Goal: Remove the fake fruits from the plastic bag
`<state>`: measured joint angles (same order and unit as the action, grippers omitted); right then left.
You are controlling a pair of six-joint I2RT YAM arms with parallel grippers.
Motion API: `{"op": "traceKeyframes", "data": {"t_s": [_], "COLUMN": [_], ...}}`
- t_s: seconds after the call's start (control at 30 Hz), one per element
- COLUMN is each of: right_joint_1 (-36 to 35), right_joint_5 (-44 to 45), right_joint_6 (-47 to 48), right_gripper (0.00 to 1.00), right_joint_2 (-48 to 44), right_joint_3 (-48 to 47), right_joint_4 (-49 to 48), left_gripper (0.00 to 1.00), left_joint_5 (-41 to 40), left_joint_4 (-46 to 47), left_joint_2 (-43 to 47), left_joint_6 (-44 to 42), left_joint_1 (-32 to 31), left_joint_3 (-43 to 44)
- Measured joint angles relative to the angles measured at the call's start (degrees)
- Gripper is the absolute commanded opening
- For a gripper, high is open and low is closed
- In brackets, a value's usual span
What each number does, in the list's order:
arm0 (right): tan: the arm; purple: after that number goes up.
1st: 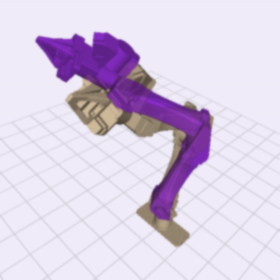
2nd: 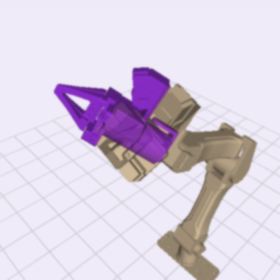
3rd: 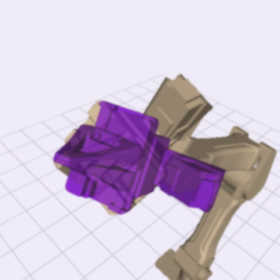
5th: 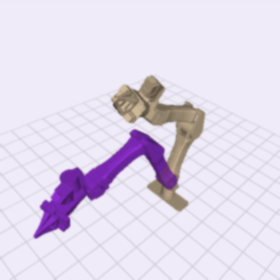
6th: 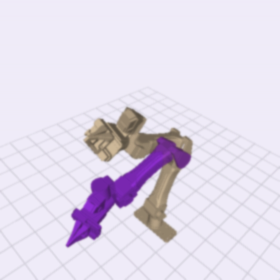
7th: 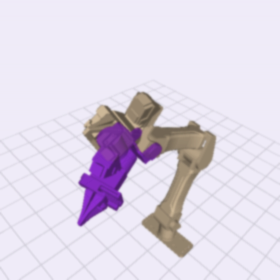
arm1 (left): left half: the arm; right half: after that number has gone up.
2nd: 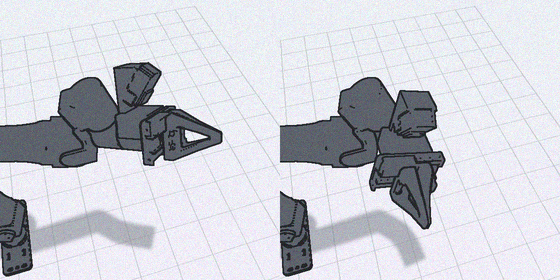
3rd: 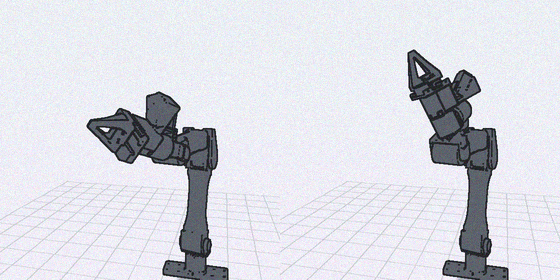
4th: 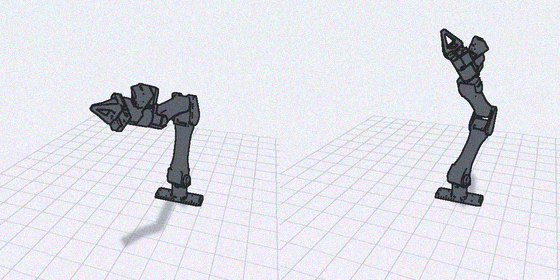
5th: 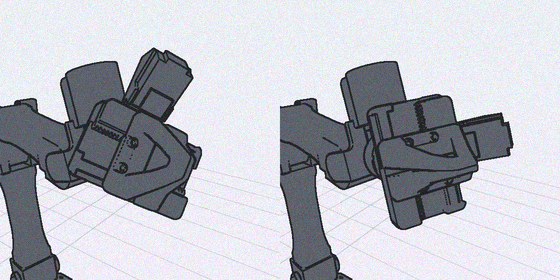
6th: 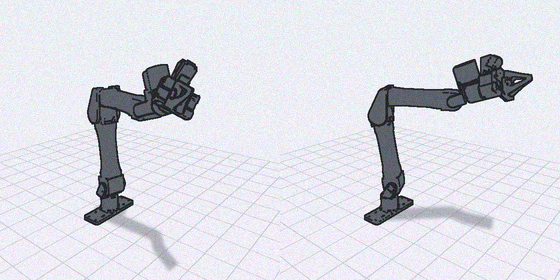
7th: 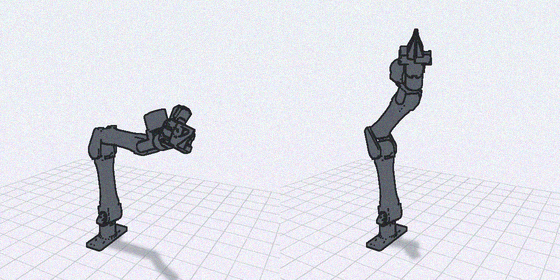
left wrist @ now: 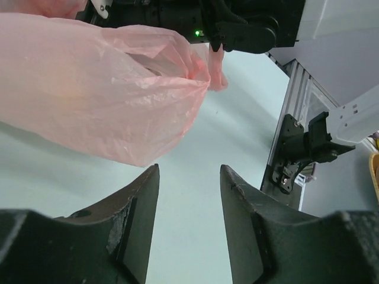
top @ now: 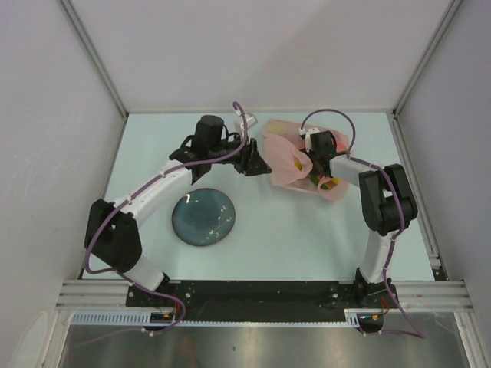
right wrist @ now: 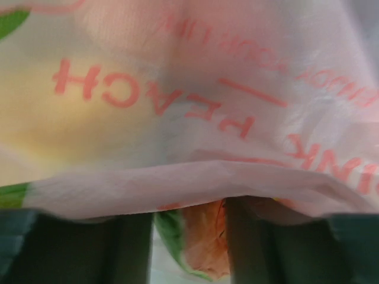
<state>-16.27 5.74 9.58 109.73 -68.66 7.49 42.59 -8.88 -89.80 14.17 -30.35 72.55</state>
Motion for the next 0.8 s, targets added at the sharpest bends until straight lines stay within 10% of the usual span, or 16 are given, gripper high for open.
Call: {"op": "traceKeyframes", "data": {"t_s": [0.2, 0.57, 0.8], "right_joint_1": [0.55, -2.05, -17.55], "right_joint_5": [-0.96, -10.16, -11.41], "right_joint_6": [2.03, 4.26, 6.97], "right_gripper": [0.08, 0.05, 0.05], "right_joint_2": [-1.27, -31.26, -45.20], "right_joint_3": [-1.36, -1.44, -1.49], "right_joint_4": [2.38, 23.39, 28.52], "left_gripper": [0.76, 0.78, 0.79], "left_joint_5": [0.00, -11.85, -19.06], "left_joint_4": [-3.45, -8.11, -11.89], "left_joint_2": [1.53, 10.21, 12.33], "left_joint_6": [-2.56, -3.02, 2.93], "left_joint_1": [3.10, 27.91, 34.18], "left_joint_3": [2.71, -5.55, -20.98]}}
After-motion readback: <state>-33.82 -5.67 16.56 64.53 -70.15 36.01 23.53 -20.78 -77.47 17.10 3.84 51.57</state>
